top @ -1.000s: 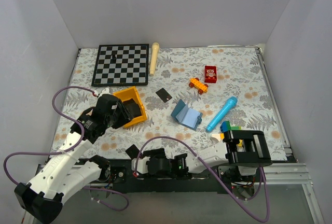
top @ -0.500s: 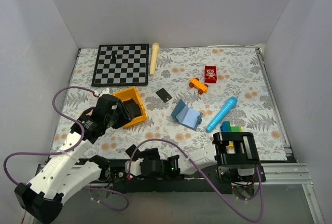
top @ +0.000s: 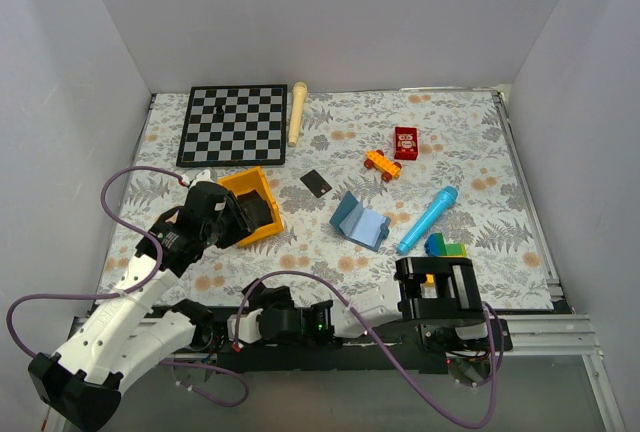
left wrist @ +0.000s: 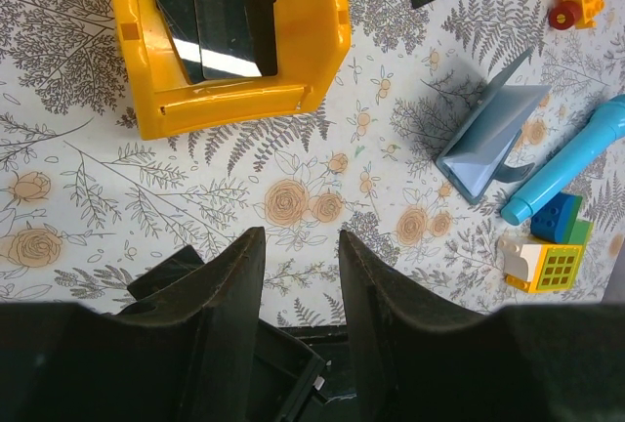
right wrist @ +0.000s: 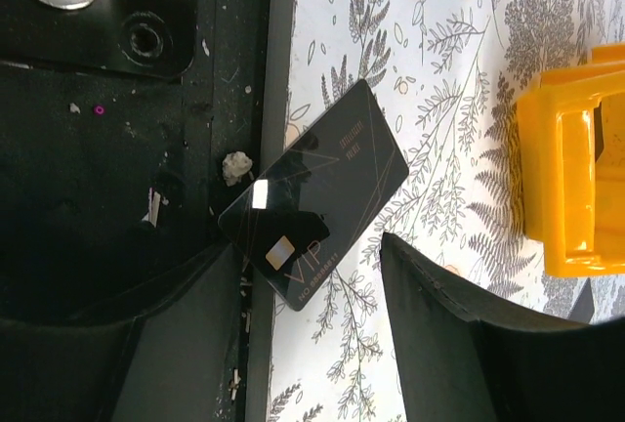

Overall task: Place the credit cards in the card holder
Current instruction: Pick up the credit card at the corner of the board.

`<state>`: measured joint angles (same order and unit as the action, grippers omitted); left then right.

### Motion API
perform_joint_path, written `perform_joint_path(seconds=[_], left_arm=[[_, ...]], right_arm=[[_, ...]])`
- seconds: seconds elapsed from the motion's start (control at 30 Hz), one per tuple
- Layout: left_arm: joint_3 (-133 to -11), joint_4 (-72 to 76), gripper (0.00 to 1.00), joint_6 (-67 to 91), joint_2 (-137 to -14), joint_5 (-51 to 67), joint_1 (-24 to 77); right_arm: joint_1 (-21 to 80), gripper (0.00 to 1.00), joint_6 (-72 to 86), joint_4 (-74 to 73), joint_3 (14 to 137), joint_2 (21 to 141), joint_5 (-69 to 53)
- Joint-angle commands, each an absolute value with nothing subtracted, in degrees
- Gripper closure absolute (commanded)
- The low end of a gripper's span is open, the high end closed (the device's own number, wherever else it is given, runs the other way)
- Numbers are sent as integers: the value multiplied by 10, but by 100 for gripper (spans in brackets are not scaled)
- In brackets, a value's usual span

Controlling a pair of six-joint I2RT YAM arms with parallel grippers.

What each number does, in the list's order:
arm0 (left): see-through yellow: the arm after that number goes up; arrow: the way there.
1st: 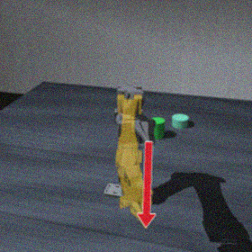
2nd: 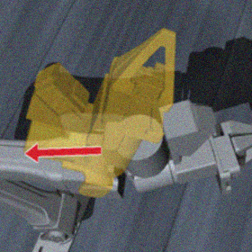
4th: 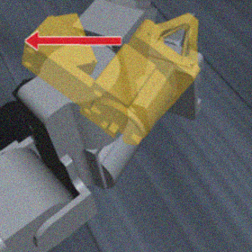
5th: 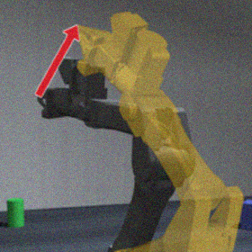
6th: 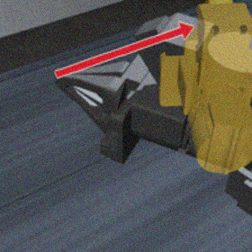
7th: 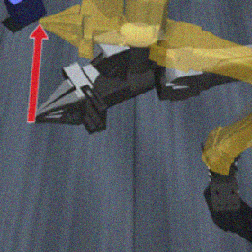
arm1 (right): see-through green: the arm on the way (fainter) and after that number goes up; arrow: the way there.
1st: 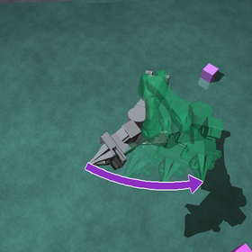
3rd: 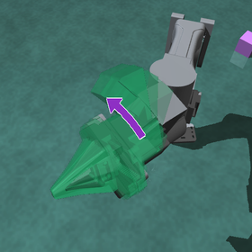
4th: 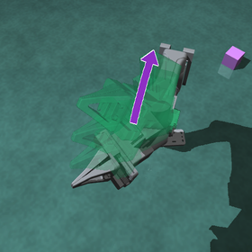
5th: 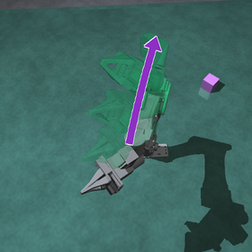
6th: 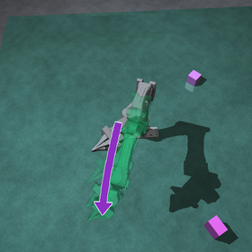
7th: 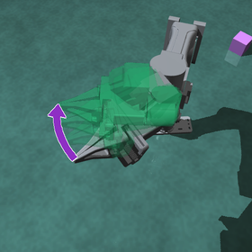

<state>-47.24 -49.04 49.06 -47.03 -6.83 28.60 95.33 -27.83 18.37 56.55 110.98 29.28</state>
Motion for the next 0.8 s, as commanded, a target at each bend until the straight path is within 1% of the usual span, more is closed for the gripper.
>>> perform_joint_path(seconds=[0.0, 0.37, 0.5, 0.53, 0.63, 0.77], left_arm=[[-477, -488, 64, 483, -462, -65, 283], [-475, -490, 64, 483, -461, -63, 279], [-475, -490, 64, 483, -459, -65, 279], [-476, -490, 64, 483, -459, -65, 279], [-478, -492, 64, 483, -460, -66, 278], [-479, -490, 64, 482, -460, -65, 277]], right_arm=[[961, 32, -282, 186, 584, 1137, 243], [956, 33, -294, 177, 608, 1159, 223], [955, 35, -295, 163, 610, 1163, 205], [954, 37, -296, 163, 609, 1163, 202], [954, 46, -294, 161, 606, 1163, 195], [952, 52, -287, 159, 601, 1159, 191]])
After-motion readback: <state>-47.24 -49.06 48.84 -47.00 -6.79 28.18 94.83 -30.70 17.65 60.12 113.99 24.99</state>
